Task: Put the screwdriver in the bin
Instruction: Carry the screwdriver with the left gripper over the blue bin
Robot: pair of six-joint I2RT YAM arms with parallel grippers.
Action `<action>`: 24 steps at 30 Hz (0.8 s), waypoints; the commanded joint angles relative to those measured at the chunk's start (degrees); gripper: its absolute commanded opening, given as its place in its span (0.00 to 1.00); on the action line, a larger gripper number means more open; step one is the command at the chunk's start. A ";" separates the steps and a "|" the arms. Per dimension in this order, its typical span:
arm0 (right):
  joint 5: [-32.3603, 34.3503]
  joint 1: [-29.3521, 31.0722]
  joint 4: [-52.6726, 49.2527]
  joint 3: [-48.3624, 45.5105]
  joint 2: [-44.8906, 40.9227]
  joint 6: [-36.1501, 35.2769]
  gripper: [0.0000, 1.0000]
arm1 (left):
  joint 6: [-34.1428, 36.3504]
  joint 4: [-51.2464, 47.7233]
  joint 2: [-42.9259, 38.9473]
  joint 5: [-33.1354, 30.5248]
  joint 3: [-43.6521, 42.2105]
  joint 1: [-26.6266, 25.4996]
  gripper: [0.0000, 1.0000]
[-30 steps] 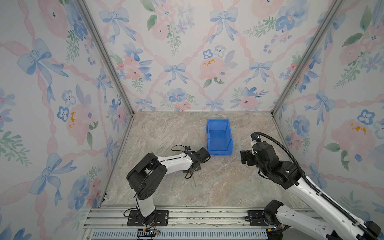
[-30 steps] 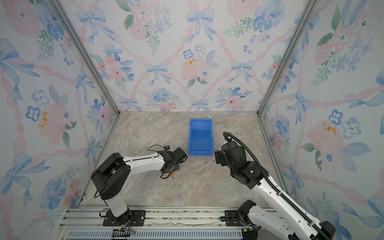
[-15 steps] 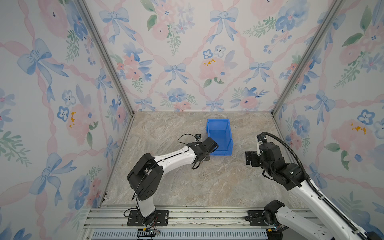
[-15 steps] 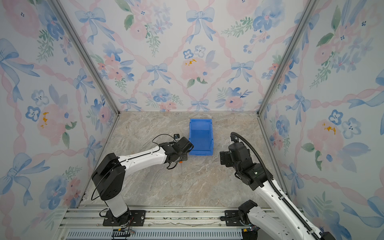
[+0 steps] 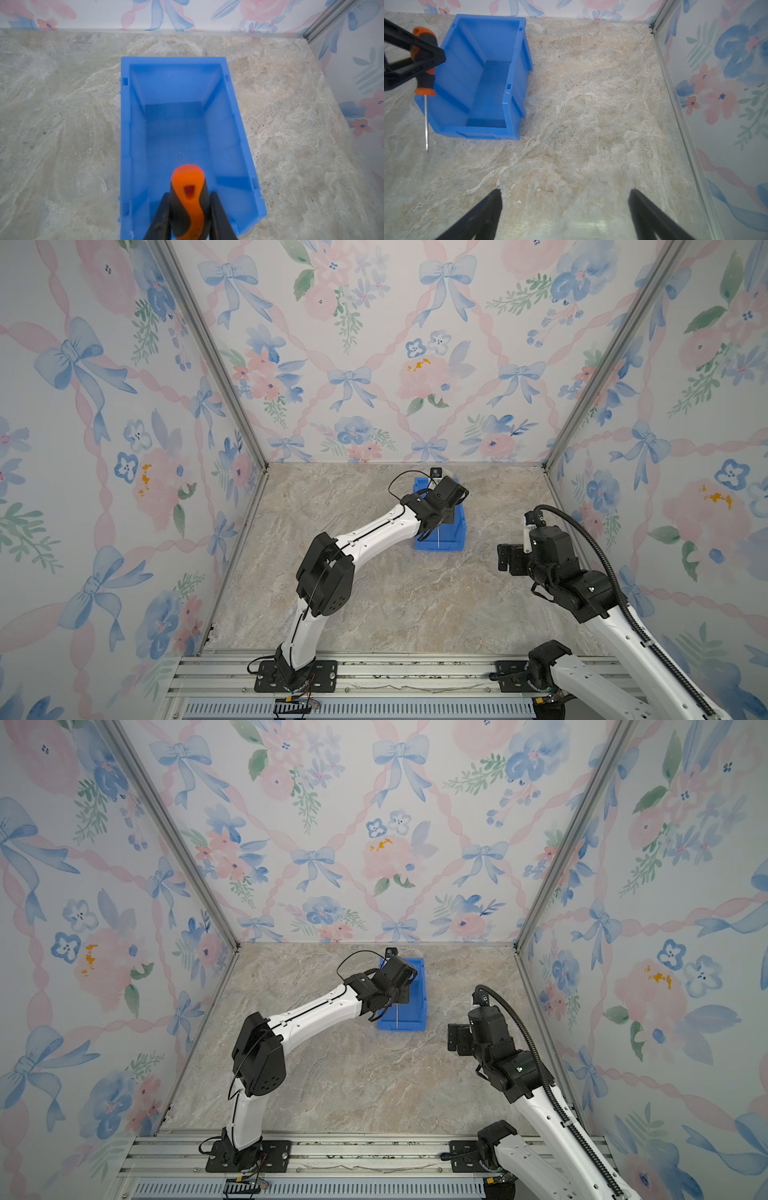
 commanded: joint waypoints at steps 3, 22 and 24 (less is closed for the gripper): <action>-0.10 -0.93 -3.13 -0.27 -1.49 0.39 0.97 | 3.64 -1.03 6.35 -2.44 8.64 1.72 0.00; 0.70 -1.06 -2.82 -0.72 -1.21 0.43 0.97 | 4.16 -1.00 21.87 -2.53 20.76 4.34 0.00; 0.62 -1.10 -2.64 -0.89 -1.22 0.35 0.97 | 4.09 -1.07 22.32 -2.35 20.76 4.34 0.00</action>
